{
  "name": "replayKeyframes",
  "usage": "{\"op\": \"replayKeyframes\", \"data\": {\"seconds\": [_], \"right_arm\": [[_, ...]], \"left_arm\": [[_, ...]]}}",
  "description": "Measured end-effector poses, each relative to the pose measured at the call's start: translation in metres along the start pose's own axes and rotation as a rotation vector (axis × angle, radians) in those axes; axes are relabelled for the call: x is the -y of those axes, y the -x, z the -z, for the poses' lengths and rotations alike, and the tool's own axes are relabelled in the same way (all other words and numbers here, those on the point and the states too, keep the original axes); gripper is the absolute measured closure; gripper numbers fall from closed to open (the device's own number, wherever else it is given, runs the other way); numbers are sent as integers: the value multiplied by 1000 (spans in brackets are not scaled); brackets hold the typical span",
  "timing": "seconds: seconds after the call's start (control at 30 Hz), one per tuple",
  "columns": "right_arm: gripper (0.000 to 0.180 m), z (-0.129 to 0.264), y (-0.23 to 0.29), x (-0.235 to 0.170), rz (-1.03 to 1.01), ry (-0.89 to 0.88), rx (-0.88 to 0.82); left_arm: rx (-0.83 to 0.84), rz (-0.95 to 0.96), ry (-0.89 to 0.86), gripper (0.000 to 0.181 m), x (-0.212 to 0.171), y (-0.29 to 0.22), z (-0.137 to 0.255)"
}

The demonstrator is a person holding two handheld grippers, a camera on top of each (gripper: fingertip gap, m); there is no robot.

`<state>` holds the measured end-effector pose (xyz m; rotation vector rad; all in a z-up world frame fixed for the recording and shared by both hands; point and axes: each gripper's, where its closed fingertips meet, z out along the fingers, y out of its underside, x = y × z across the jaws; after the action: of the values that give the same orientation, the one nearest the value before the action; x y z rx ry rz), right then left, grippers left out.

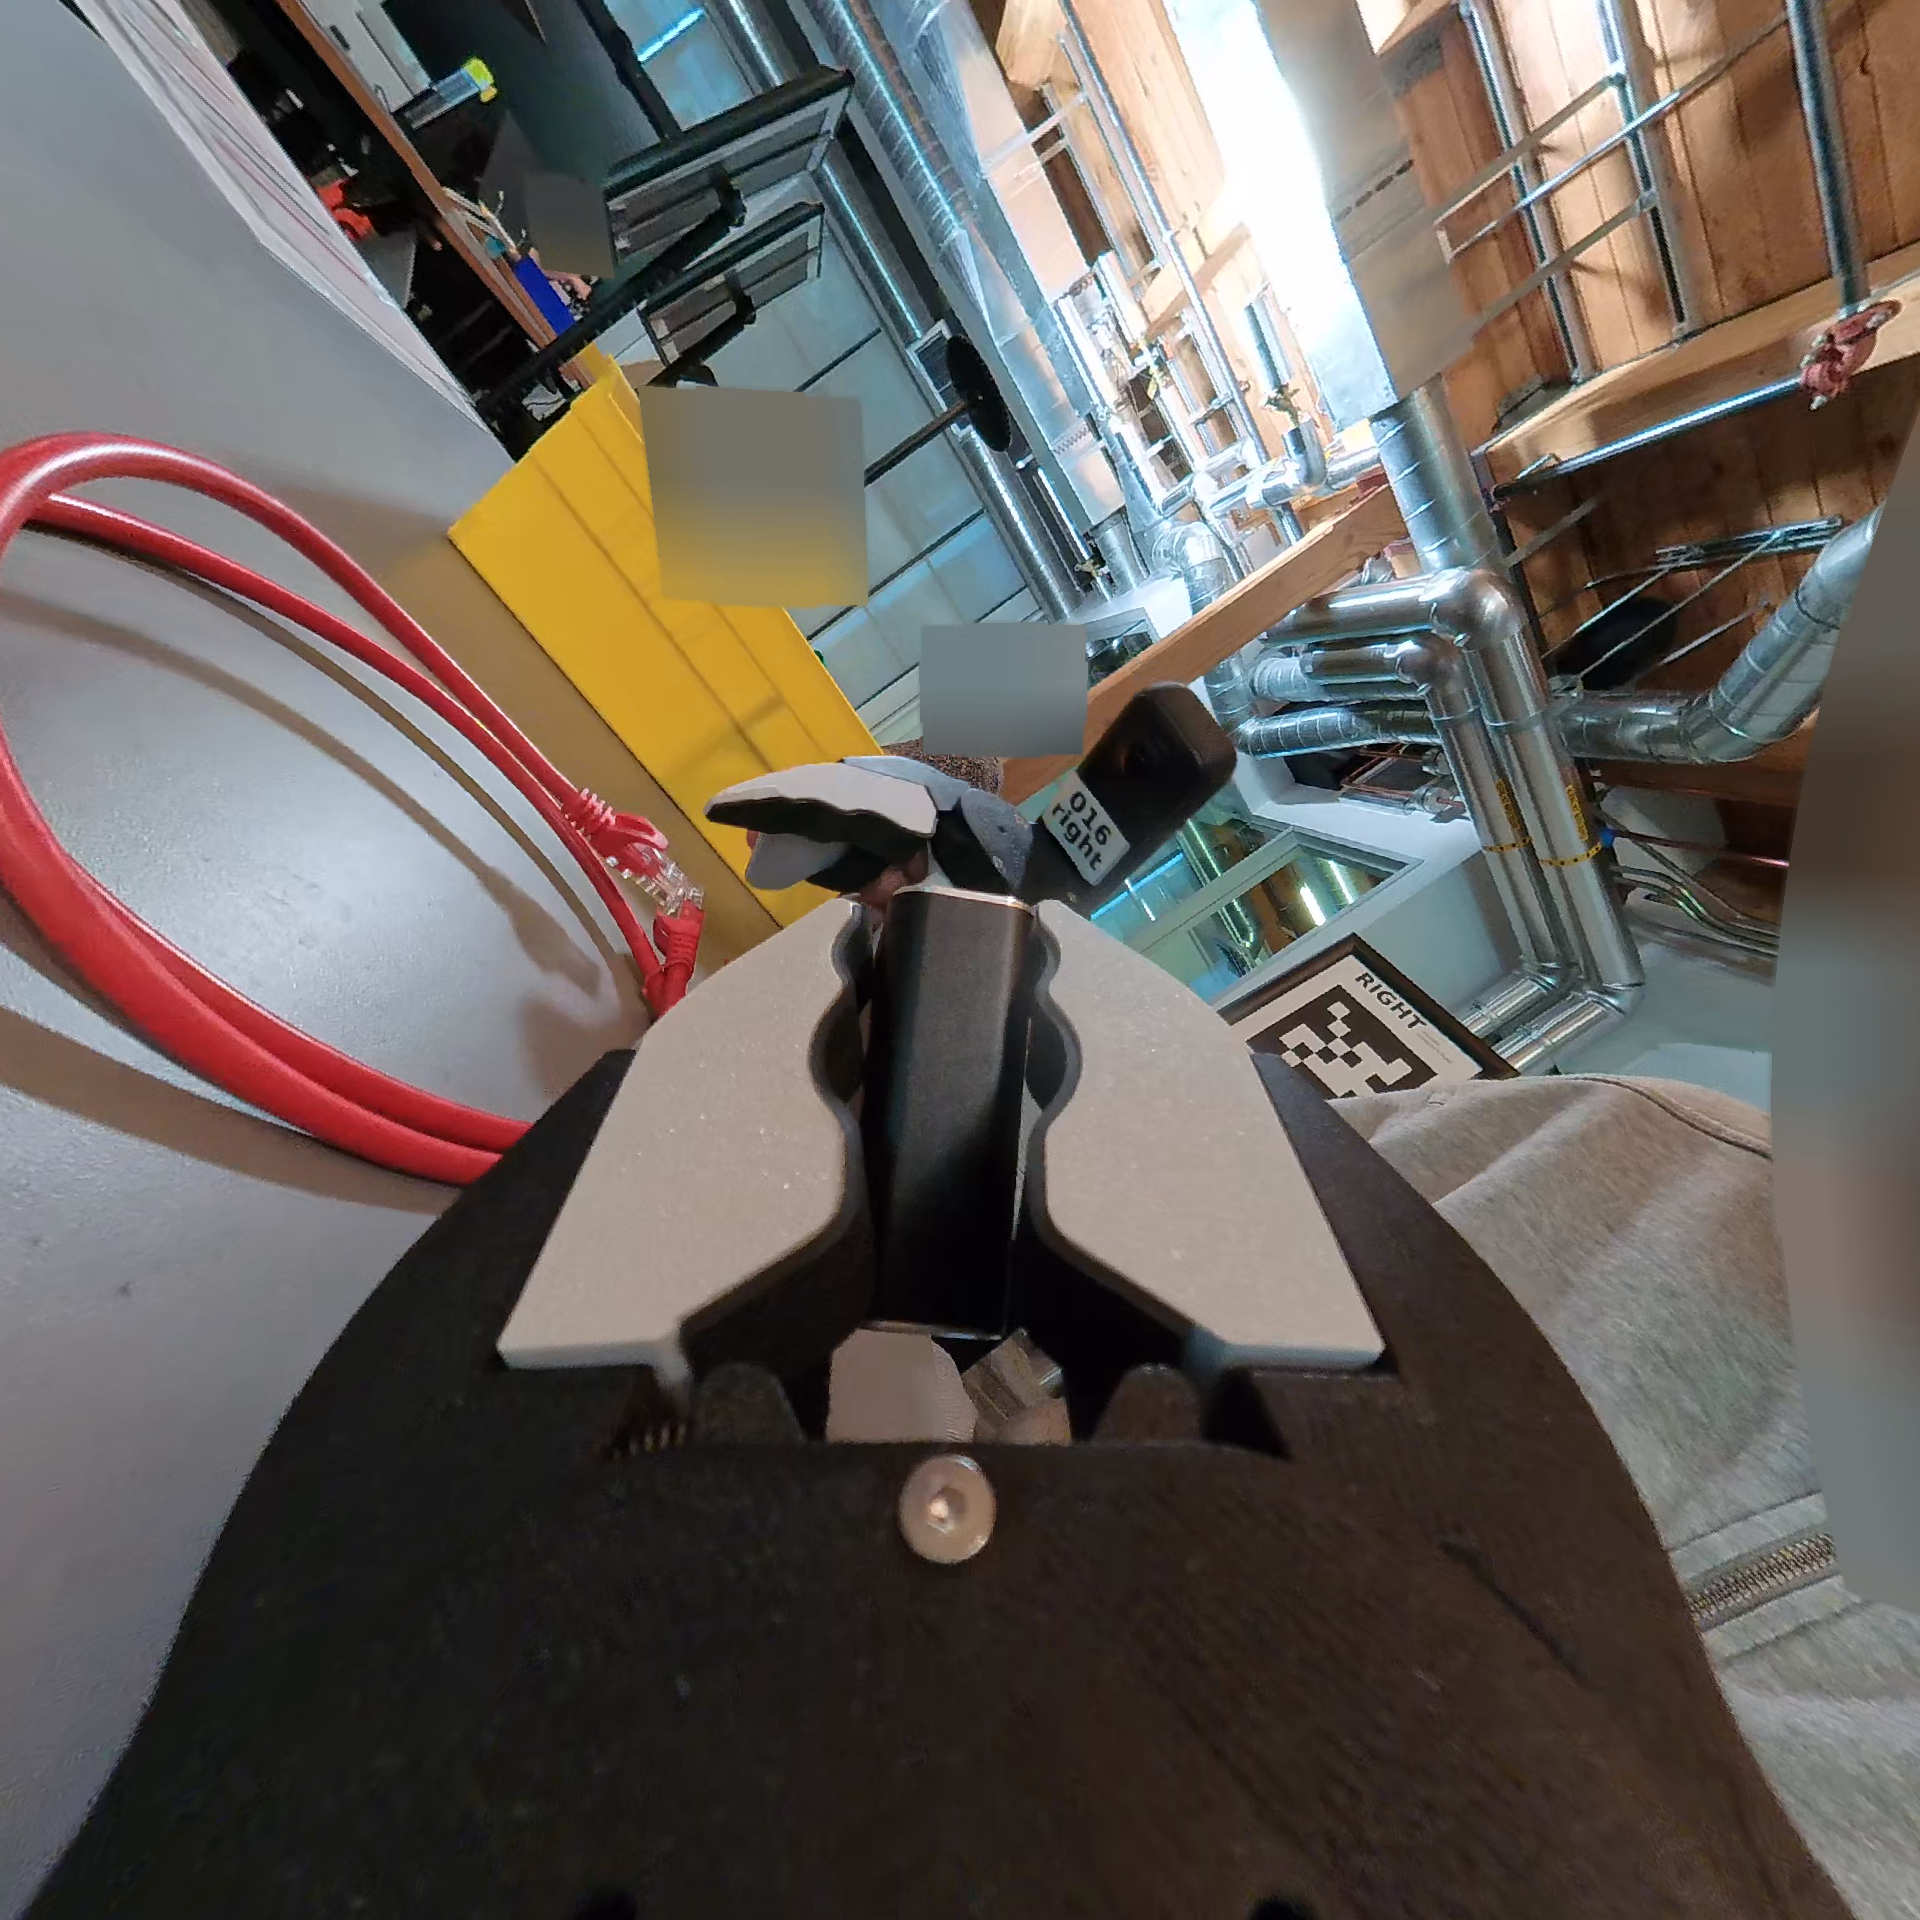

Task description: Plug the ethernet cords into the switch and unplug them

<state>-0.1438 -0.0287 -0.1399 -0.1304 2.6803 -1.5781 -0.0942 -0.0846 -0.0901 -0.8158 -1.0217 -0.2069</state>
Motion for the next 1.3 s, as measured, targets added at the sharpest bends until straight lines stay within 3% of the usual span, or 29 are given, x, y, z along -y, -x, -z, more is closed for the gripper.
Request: {"op": "replayKeyframes", "data": {"seconds": [0.13, 0.3, 0.83, 1.1, 1.2, 1.3], "right_arm": [[96, -7, -3, -11, 141, 96, -62], [89, -17, 2, -28, 104, 181, -13], [109, -10, 28, -42, 105, 358, -20], [125, -5, 91, -32, -121, 351, 323], [129, -2, 109, -34, -68, 360, 427], [138, 3, 108, -28, 75, 328, 415]], "left_arm": [[-3, 2, 1, 155, 0, 0, 0], [-1, -1, 4, 155, -1, 0, 0], [-5, 1, -2, 155, 0, -1, 1], [-32, 24, -33, 155, 5, -3, 3], [-41, 37, -46, 155, 7, -3, 4], [-49, 47, -54, 155, 9, -3, 5]]}}
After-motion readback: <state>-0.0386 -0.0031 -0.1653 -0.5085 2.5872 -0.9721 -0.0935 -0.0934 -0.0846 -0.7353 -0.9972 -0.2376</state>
